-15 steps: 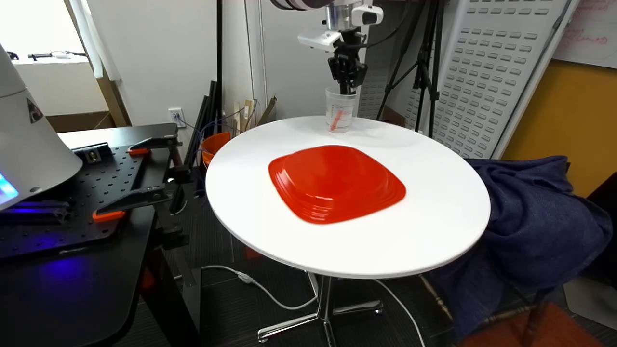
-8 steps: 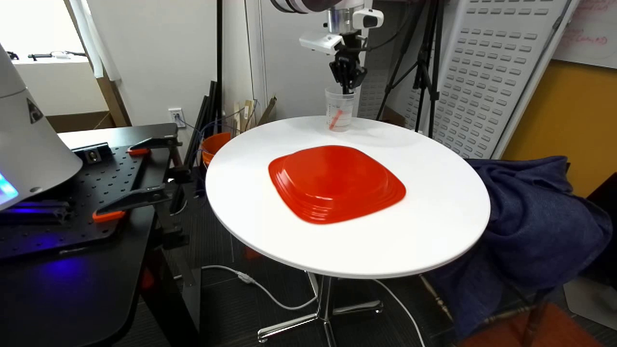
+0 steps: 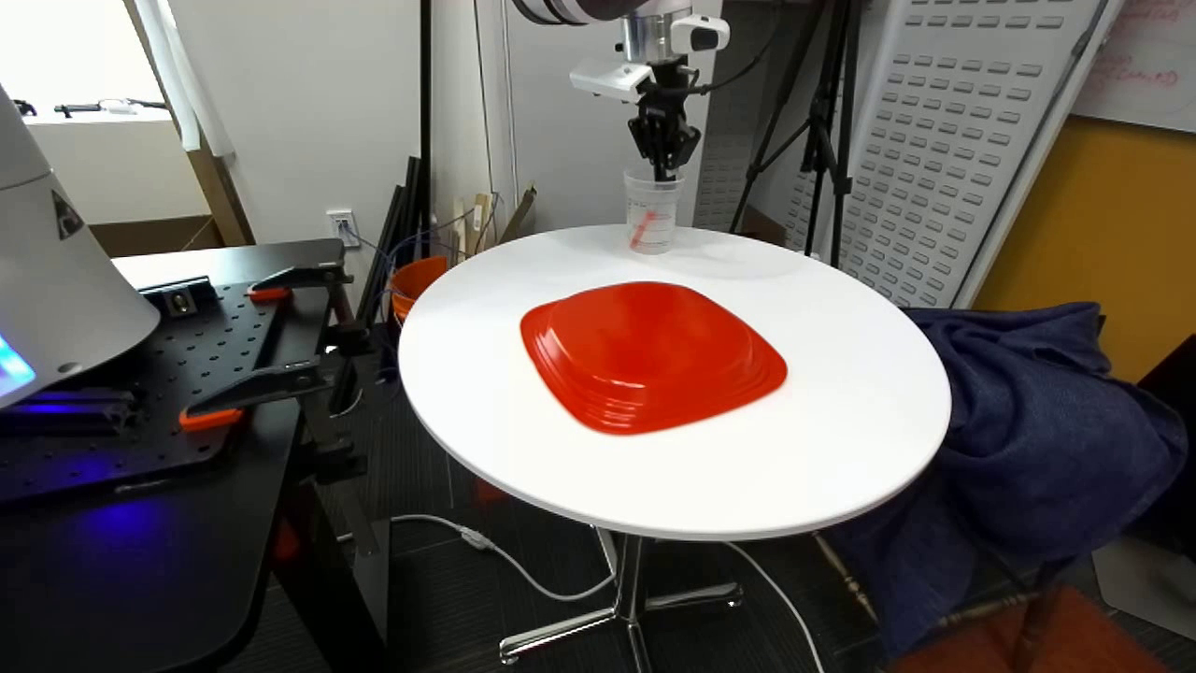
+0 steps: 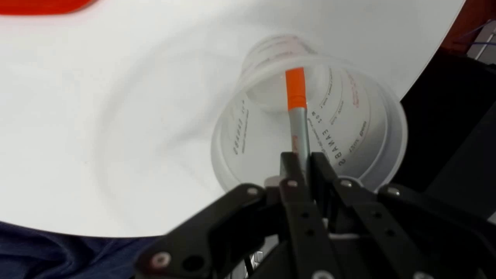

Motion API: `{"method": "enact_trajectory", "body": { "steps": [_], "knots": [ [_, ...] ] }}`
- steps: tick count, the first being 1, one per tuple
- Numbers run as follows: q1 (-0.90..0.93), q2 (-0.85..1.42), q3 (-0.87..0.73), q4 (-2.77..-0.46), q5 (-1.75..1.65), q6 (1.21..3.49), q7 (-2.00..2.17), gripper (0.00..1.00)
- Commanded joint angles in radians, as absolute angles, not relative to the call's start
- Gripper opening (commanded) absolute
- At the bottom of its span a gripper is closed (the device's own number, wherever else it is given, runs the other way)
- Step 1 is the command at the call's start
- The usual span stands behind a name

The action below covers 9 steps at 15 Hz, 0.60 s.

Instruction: Remove the pen from the cup and put it on the table

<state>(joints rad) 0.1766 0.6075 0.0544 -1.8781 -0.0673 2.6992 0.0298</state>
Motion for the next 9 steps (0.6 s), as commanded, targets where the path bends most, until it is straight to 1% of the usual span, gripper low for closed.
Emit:
{"method": "enact_trajectory", "body": {
  "steps": [1,9],
  "knots": [
    [0.228,0.546,0.004,-1.948,-0.108,2.728,0.112,0.03],
    [0.319,0.489,-0.096,-2.007,-0.222,2.785,0.254,0.03]
  ]
}}
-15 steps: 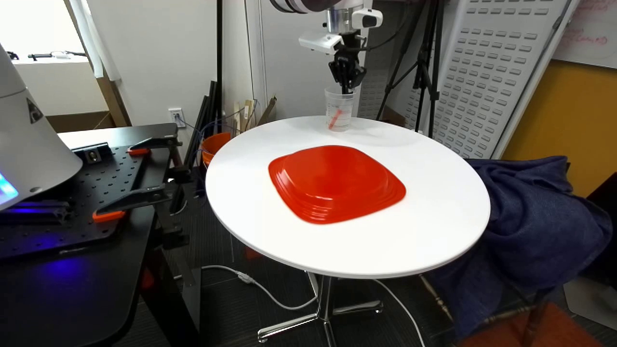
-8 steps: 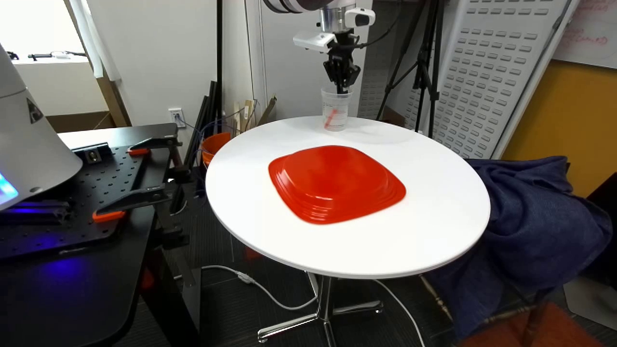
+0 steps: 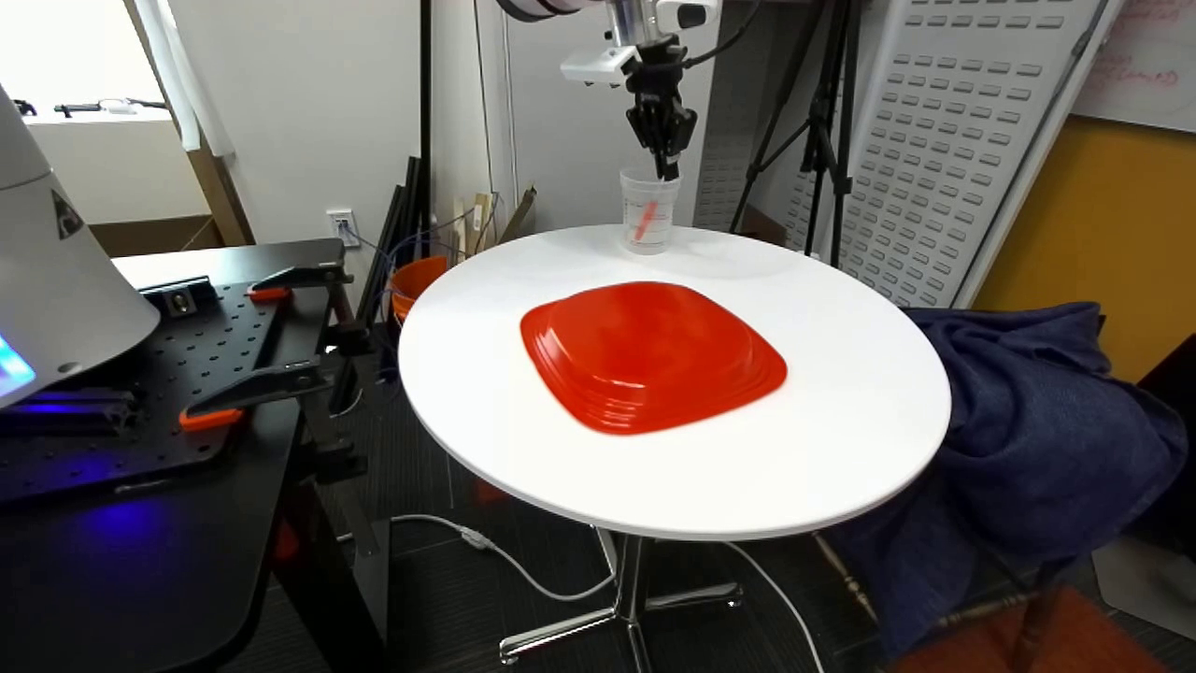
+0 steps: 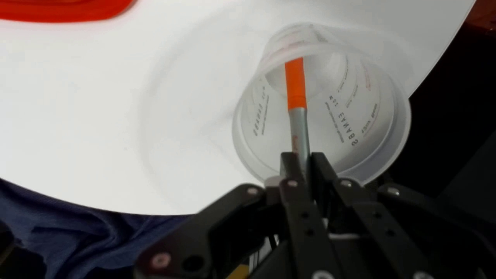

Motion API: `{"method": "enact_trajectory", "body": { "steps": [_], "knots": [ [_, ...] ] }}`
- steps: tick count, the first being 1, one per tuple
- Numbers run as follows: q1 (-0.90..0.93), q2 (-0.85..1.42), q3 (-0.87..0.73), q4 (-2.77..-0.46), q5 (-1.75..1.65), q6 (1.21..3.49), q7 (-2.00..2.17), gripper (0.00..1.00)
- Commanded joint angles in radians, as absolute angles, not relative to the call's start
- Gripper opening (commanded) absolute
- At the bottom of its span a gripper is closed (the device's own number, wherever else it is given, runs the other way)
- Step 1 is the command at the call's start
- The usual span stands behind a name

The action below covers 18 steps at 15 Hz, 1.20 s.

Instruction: Remove the pen from the cup and put it on the table

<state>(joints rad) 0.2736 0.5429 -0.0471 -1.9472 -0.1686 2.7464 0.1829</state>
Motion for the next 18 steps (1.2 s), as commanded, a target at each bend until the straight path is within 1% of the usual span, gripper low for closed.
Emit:
{"method": "enact_trajectory", "body": {
  "steps": [1,12,18],
  "knots": [
    [0.333,0.481,-0.112,-2.015,-0.244,2.796,0.276,0.03],
    [0.479,0.38,-0.258,-2.118,-0.427,2.905,0.47,0.03],
    [0.583,0.311,-0.367,-2.168,-0.555,2.929,0.6,0.03]
  ]
}}
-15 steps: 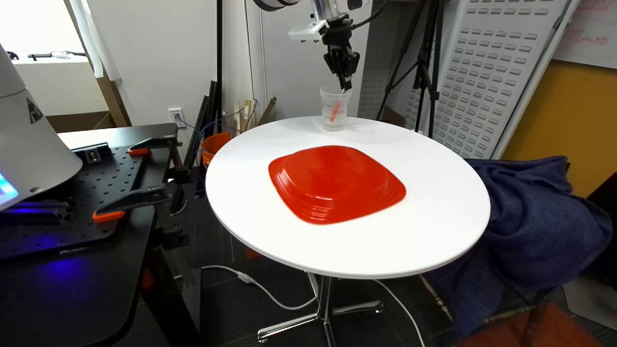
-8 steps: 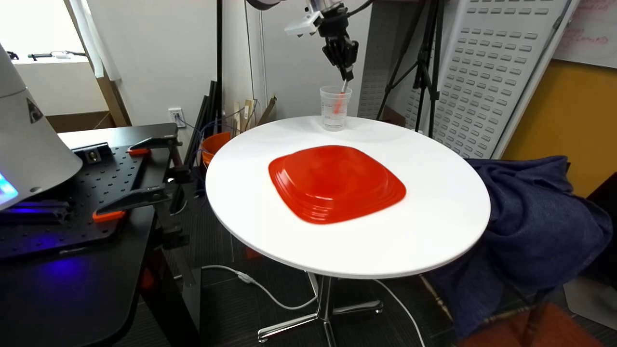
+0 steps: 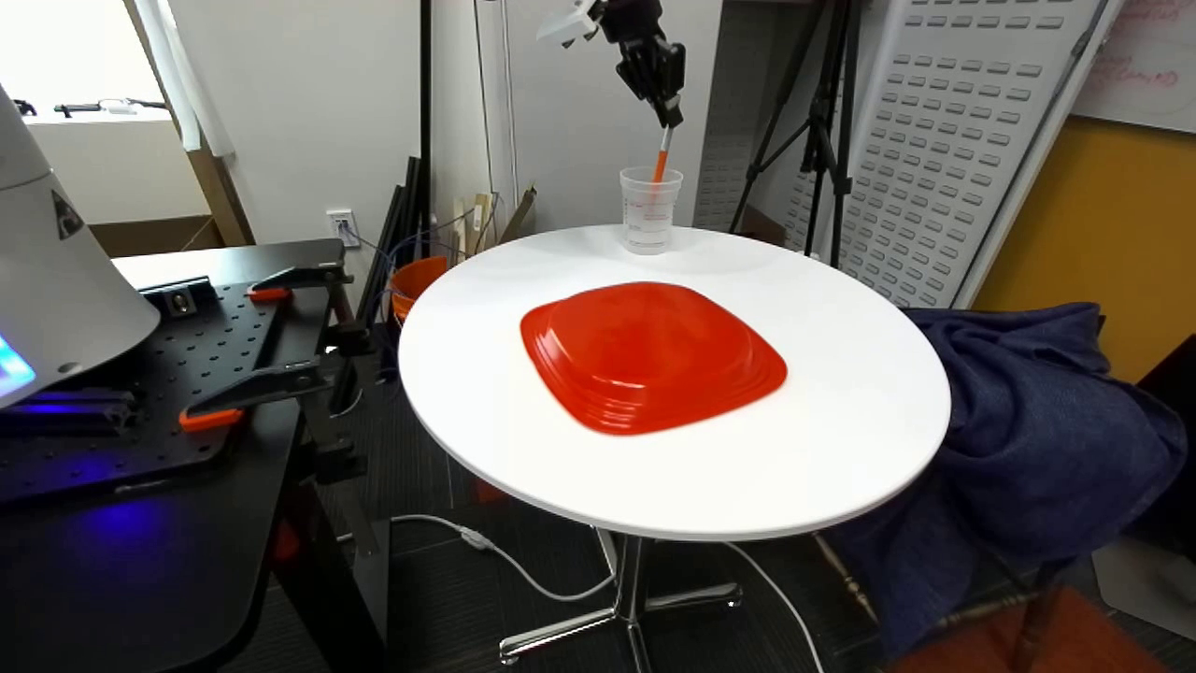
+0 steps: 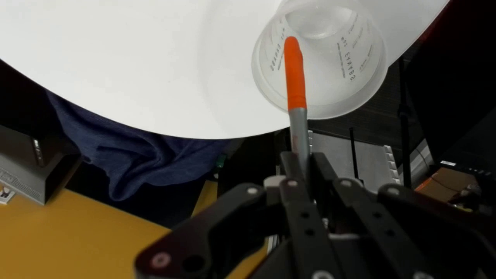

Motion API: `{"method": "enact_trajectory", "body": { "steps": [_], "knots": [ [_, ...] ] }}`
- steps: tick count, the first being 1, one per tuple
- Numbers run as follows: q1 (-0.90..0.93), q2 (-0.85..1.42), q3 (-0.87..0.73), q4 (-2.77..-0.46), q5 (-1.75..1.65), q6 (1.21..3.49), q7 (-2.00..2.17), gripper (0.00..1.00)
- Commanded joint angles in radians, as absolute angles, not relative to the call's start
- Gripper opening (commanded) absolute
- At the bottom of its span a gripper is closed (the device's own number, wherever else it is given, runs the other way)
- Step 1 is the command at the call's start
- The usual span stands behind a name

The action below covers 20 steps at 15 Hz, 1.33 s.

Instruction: Remove the pen from the cup and put it on the table

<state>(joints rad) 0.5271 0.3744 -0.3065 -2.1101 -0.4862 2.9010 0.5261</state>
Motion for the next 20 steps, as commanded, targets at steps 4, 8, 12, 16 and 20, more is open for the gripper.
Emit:
{"method": "enact_trajectory", "body": {
  "steps": [4,8,12,16,20],
  "knots": [
    [0.642,0.268,-0.434,-2.192,-0.666,2.939,0.705,0.03],
    [0.686,0.23,-0.492,-2.214,-0.782,2.955,0.825,0.03],
    [0.69,0.203,-0.516,-2.244,-0.828,2.961,0.921,0.03],
    [0.686,0.189,-0.532,-2.275,-0.863,2.977,1.013,0.03],
    [0.68,0.191,-0.542,-2.304,-0.87,3.014,1.073,0.03]
  ]
}}
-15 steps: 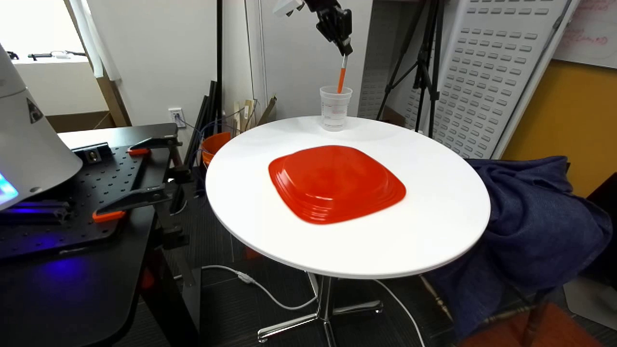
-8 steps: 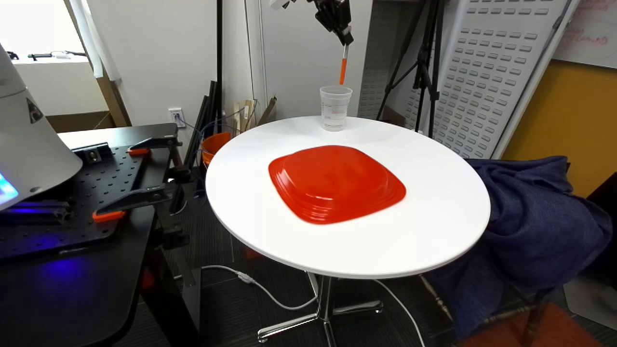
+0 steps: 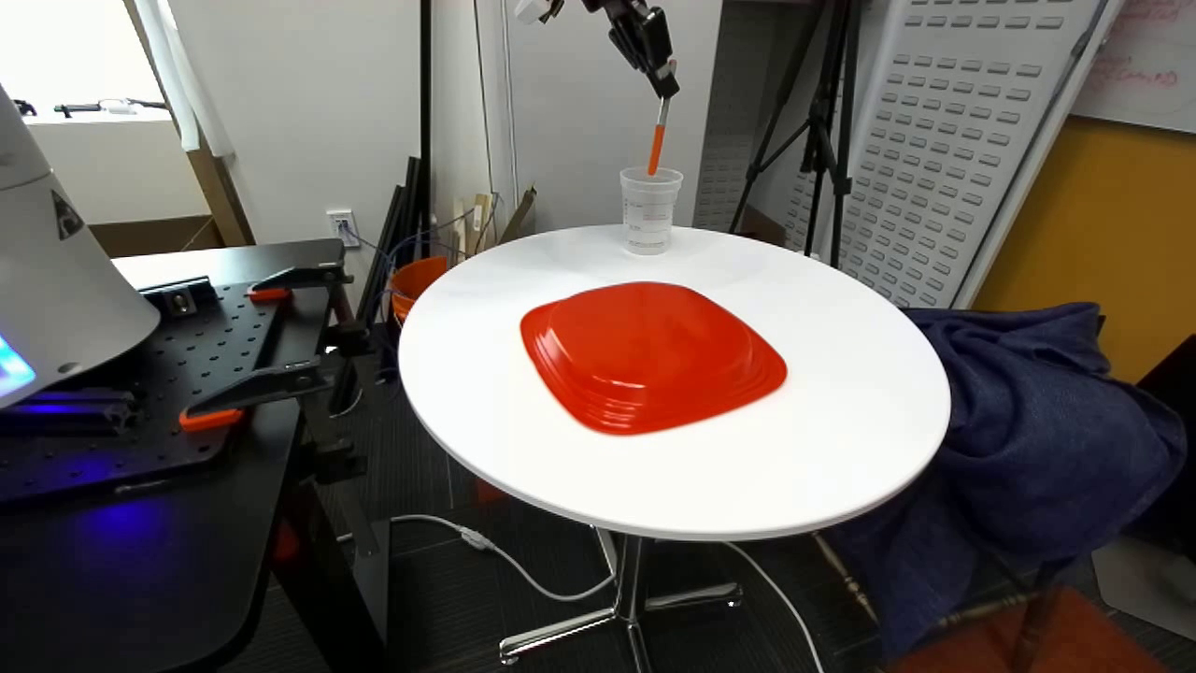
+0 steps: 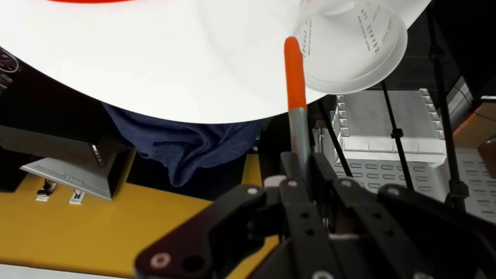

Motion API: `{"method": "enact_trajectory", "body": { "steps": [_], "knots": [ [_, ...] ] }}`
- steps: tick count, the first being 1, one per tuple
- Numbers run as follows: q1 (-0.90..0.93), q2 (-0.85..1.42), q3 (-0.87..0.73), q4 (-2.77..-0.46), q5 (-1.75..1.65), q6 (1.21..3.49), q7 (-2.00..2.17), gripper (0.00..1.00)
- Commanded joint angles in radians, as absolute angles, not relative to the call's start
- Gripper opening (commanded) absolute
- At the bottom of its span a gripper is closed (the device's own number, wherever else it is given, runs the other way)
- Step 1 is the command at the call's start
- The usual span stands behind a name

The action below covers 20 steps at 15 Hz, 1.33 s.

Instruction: Remove the pen from the cup and put it on the table

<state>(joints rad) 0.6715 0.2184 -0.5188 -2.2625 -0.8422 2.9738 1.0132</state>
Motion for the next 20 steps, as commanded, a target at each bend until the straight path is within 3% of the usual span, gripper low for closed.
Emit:
{"method": "enact_trajectory", "body": {
  "steps": [1,10,20],
  "knots": [
    [0.679,0.192,-0.544,-2.312,-0.867,3.021,1.085,0.03],
    [0.678,0.187,-0.559,-2.375,-0.853,3.052,1.199,0.03],
    [0.566,0.168,-0.438,-2.522,-0.648,3.144,1.123,0.03]
  ]
}}
